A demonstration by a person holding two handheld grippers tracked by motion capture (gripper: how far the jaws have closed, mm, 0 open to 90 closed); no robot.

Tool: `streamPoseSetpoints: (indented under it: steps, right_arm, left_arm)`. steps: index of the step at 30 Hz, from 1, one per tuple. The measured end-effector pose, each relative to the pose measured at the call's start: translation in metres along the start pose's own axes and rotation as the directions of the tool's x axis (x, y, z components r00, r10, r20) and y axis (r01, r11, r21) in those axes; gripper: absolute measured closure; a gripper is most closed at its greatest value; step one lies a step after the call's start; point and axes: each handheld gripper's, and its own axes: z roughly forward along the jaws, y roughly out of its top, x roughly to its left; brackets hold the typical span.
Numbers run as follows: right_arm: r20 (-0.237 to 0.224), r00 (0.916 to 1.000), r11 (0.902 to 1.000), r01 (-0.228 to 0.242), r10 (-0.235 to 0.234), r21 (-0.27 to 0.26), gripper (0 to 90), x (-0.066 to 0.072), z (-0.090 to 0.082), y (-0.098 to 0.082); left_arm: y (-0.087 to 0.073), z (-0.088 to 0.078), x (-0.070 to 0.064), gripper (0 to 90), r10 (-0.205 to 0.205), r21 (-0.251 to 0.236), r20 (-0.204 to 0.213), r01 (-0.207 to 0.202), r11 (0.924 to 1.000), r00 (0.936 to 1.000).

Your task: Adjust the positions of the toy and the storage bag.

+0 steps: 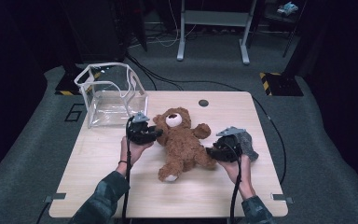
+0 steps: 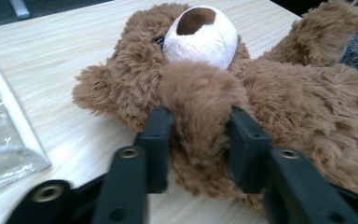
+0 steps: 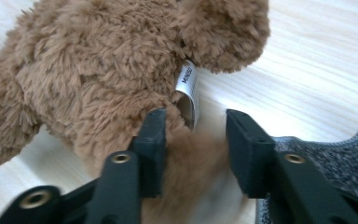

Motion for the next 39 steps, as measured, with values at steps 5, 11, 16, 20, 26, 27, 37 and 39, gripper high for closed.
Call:
streamPoseSetpoints:
  steps: [5,11,16,20,26,27,37,39]
  right_arm:
    - [-0.006,0.9993,0.9986,-0.037,0.037,-0.038,31.4,-0.011,-0.001,0.014]
    - [-0.006,0.9993,0.9988,-0.037,0.037,-0.032,21.0,-0.019,0.014,0.039]
    - [0.0,0.9981,0.9981,-0.062,0.062,0.007,20.3,-0.026,0.03,0.056]
    - [-0.003,0.9945,0.9933,-0.105,0.105,0.048,24.6,-0.033,0.046,0.054]
    - [0.017,0.9902,0.9875,-0.139,0.138,0.074,28.2,-0.041,0.055,0.049]
    - [0.018,0.989,0.9862,-0.148,0.147,0.074,27.5,-0.043,0.056,0.048]
    - [0.025,0.9884,0.986,-0.151,0.15,0.07,25.6,-0.044,0.054,0.043]
    - [0.022,0.9881,0.9857,-0.153,0.152,0.069,25.0,-0.044,0.055,0.043]
  left_arm:
    - [-0.005,0.0,0.002,41.7,-0.052,-0.002,0.001,0.052,0.9986,0.9986]
    - [-0.003,0.002,-0.003,33.3,-0.089,0.003,0.003,0.089,0.9961,0.9961]
    - [0.002,-0.001,-0.008,30.8,-0.08,-0.003,0.008,0.08,0.9968,0.9968]
    - [0.006,-0.003,-0.01,30.8,-0.048,0.01,-0.009,0.048,0.9988,0.9988]
    - [0.01,0.002,-0.011,30.7,-0.061,0.003,0.005,0.061,0.9981,0.9981]
    - [0.011,0.002,-0.012,30.7,-0.058,0.003,0.01,0.058,0.9983,0.9982]
    - [0.032,-0.009,-0.024,29.6,-0.022,-0.026,0.002,0.022,0.9994,0.9998]
    - [0.036,-0.008,-0.027,29.1,-0.017,-0.03,0.002,0.017,0.9994,0.9999]
